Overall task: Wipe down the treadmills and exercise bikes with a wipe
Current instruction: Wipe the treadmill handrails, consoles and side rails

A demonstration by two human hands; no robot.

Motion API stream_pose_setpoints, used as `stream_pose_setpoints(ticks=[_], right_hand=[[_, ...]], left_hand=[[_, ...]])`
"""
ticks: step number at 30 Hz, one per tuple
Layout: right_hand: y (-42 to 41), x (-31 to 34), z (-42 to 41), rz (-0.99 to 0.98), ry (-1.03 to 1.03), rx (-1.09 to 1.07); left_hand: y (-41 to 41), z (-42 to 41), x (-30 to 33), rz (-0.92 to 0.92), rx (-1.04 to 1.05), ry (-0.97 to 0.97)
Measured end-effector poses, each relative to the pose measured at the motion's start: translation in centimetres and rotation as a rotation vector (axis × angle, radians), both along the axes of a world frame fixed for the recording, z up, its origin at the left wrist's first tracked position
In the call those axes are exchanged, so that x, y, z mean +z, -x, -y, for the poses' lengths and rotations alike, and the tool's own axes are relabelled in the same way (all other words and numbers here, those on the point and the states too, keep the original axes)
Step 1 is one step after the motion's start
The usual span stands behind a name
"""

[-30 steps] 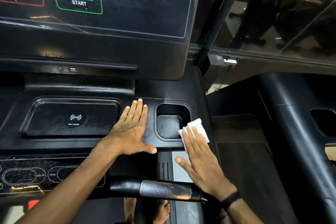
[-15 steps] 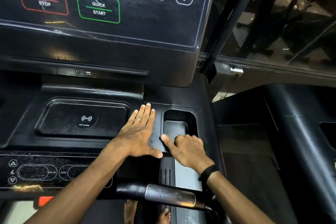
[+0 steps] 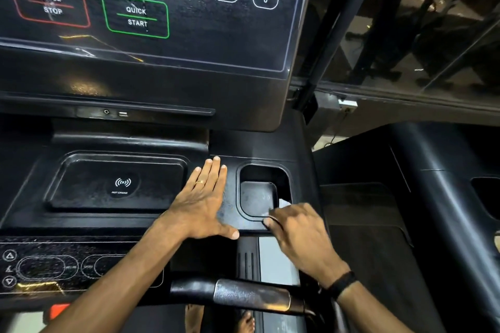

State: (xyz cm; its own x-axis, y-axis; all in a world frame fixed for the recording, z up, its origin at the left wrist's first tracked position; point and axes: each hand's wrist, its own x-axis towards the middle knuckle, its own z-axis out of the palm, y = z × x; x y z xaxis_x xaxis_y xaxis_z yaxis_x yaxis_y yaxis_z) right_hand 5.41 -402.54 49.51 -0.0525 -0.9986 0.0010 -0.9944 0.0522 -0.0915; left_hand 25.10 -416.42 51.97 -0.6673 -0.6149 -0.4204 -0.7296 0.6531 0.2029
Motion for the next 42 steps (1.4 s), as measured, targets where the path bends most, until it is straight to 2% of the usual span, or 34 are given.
stream_pose_setpoints(ticks=[4,9,15,18,23,27,28,31,35,39,42], right_hand=[[2.9,-0.7,-0.3,-0.176,-0.011,0.155],[5.4,-0.4,4.3,-0.308,-0.068,0.311],[4.3,0.2,6.4,-0.376,-0.299,0.408],[2.4,0.9,4.9,-0.221,-0.404,0.316],[-0.7,2.5,3.0,0.111,-0.352,0.053],[-1.8,2.7,5.0,0.571,-0.117,-0.296],[-1.5,2.8,5.6,0.624,-0.017,-0.363],[-1.0,3.2,6.5,0.526,0.193,-0.342],[-1.5,3.3,5.8,0.631,-0.006,-0.243],[0.5,1.8,5.9,0.597,0.008,-0.296],[1.0,0.7,6.9,0.474,-0.291,-0.147]], left_hand=[[0.0,-0.1,0.1,-0.002,0.001,-0.002],[0.0,-0.1,0.1,0.004,-0.004,0.006],[-0.1,-0.2,0.4,0.008,0.001,0.023],[-0.1,-0.2,0.5,0.005,0.009,0.022],[0.0,-0.1,0.1,0.005,0.017,0.022],[0.1,-0.1,0.3,-0.005,0.023,0.011],[0.1,-0.2,0.3,-0.003,0.022,0.012],[0.0,-0.3,0.5,0.006,0.022,0.011],[0.0,-0.3,0.6,0.000,0.018,0.014],[0.1,-0.3,0.5,0.003,0.022,0.001],[0.1,-0.3,0.5,0.009,0.009,0.001]])
